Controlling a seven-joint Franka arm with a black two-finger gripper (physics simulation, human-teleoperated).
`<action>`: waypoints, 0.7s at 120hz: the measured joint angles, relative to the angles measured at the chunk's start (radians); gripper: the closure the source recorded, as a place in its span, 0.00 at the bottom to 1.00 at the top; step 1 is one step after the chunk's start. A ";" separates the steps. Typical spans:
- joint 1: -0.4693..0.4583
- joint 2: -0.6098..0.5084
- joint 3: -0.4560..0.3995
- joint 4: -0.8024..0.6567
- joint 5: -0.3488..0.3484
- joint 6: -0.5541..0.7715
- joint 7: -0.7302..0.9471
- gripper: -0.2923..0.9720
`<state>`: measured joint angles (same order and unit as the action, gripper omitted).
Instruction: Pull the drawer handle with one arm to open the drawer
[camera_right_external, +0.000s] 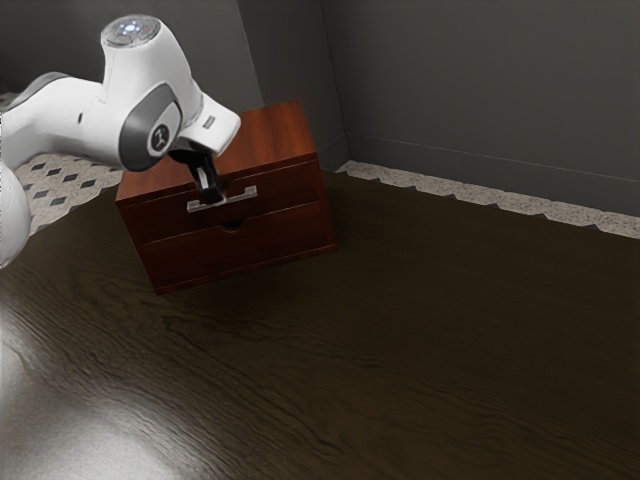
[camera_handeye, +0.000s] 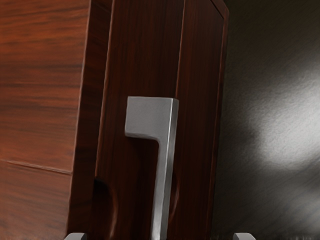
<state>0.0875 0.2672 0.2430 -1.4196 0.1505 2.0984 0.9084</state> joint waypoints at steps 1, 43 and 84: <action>-0.001 0.000 0.001 0.000 0.003 0.001 0.000 0.50; -0.018 0.002 0.007 -0.048 0.039 0.046 0.005 0.62; -0.018 0.029 0.030 -0.049 0.038 0.076 0.001 0.71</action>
<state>0.0692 0.2959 0.2726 -1.4685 0.1889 2.1745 0.9094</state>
